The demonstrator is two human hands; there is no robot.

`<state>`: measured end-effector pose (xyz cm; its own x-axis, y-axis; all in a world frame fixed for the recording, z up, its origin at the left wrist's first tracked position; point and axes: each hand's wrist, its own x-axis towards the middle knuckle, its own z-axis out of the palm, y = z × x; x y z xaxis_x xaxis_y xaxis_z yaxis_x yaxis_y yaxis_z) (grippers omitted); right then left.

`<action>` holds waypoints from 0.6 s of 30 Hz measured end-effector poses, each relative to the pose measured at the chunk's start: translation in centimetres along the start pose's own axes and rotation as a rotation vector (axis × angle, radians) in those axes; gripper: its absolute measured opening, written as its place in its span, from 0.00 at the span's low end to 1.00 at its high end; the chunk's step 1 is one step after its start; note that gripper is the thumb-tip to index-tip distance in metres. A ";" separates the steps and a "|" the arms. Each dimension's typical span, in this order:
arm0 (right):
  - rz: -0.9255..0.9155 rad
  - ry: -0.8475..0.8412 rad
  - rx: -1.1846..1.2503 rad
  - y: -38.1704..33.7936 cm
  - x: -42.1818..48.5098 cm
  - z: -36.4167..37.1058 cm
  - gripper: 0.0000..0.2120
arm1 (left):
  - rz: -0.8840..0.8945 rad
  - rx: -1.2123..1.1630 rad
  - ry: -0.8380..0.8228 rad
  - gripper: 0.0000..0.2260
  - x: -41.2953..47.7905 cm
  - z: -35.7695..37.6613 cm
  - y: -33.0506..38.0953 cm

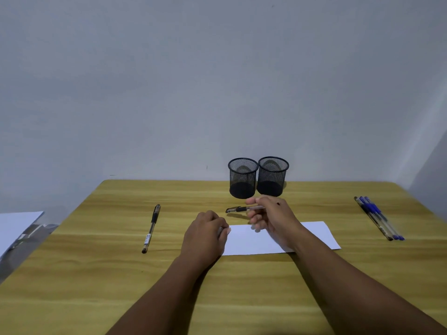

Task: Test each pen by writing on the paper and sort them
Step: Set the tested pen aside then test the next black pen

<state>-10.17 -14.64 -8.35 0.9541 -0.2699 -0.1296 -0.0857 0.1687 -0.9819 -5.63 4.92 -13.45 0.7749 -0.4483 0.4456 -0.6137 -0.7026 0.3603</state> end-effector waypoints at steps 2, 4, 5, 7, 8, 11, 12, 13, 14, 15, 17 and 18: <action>-0.023 0.001 -0.052 -0.4 -0.1 -0.4 0.12 | 0.040 0.049 -0.014 0.07 0.1 -0.1 0.1; -0.072 -0.010 -0.119 -0.8 -0.3 -0.7 0.11 | 0.090 0.084 -0.034 0.06 0.5 -0.2 0.1; -0.091 -0.019 -0.134 -1.0 -0.4 -0.9 0.11 | 0.111 0.100 -0.061 0.08 0.7 -0.2 0.1; -0.093 -0.020 -0.153 -1.3 -0.7 -1.0 0.11 | 0.138 0.122 -0.142 0.12 1.1 -0.1 0.3; -0.083 -0.014 -0.169 -1.3 -0.8 -1.1 0.11 | 0.138 0.121 -0.181 0.13 1.3 -0.1 0.4; -0.034 0.003 -0.220 -1.1 -1.1 -1.3 0.11 | 0.123 0.098 -0.240 0.14 1.7 -0.2 0.8; -0.022 0.011 -0.246 -0.9 -1.3 -1.4 0.11 | 0.117 0.096 -0.246 0.13 1.8 -0.2 0.9; -0.019 0.019 -0.274 -0.6 -1.4 -1.6 0.10 | 0.108 0.095 -0.252 0.13 1.8 -0.2 0.9; -0.024 0.027 -0.303 -0.3 -1.5 -1.7 0.09 | 0.101 0.097 -0.253 0.13 1.7 -0.3 0.9; -0.032 0.038 -0.334 0.1 -1.5 -1.9 0.09 | 0.092 0.099 -0.252 0.12 1.7 -0.3 1.0; -0.045 0.070 -0.371 0.6 -1.4 -2.1 0.11 | 0.069 0.089 -0.241 0.10 1.5 -0.3 1.4; -0.047 0.087 -0.363 0.8 -1.3 -2.2 0.10 | 0.058 0.082 -0.232 0.10 1.5 -0.3 1.6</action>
<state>-12.06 -16.23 -9.30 0.9328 -0.3515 -0.0794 -0.1536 -0.1883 -0.9700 -5.52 3.27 -11.98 0.7583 -0.5976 0.2605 -0.6514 -0.7098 0.2679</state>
